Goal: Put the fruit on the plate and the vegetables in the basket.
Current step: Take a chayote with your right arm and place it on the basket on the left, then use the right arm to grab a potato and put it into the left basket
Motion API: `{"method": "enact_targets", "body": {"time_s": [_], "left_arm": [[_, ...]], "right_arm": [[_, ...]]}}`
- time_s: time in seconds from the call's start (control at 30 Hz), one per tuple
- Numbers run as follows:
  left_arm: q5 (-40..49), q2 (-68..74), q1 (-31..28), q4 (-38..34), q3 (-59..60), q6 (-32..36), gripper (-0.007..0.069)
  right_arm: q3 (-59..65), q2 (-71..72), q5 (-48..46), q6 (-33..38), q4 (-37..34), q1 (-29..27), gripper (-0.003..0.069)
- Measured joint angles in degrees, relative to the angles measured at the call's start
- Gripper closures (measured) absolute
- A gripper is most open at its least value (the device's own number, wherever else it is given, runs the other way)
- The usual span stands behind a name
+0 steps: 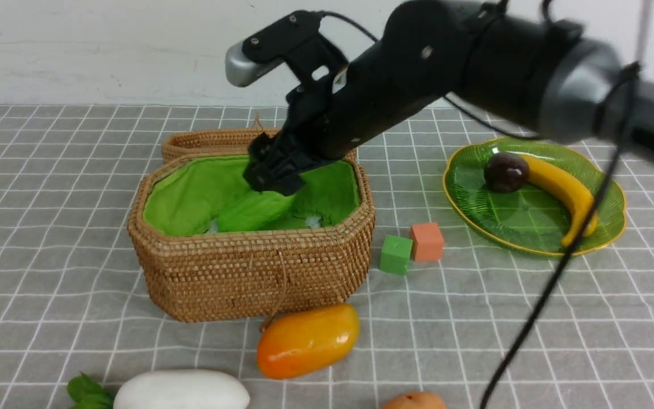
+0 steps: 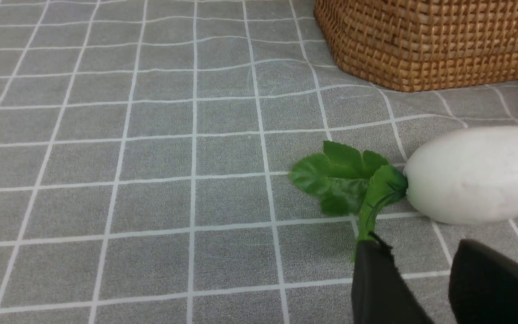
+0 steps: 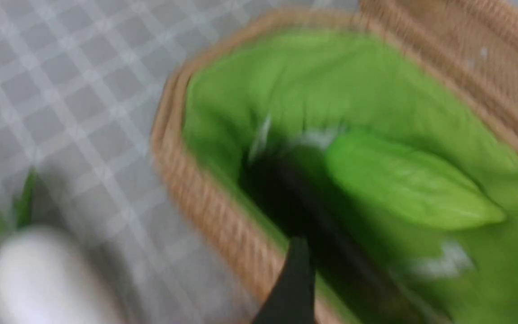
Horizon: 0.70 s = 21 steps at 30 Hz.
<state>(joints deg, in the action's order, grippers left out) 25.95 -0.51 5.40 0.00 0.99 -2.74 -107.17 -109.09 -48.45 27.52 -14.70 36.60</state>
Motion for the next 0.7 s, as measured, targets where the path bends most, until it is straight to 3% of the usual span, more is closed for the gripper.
{"method": "enact_targets", "body": {"time_s": [0.13,0.27,0.47,0.57,0.7], "left_arm": [[0.00,0.00,0.00,0.00,0.00,0.00,0.0386],[0.00,0.00,0.00,0.00,0.00,0.00,0.0386],[0.00,0.00,0.00,0.00,0.00,0.00,0.0386],[0.00,0.00,0.00,0.00,0.00,0.00,0.0386],[0.00,0.00,0.00,0.00,0.00,0.00,0.0386]], "right_arm": [[0.83,9.15,-13.12,5.81,5.04,0.00,0.0054],[9.47,18.29,-17.02,12.62,6.17,0.00,0.0062],[29.79,22.20,-16.07,24.66,3.44,0.00,0.0064],[40.29,22.01,-10.48,31.96,3.07,1.10,0.0064],[46.95,20.92,-3.19,35.84,3.84,3.77,0.0064]]}}
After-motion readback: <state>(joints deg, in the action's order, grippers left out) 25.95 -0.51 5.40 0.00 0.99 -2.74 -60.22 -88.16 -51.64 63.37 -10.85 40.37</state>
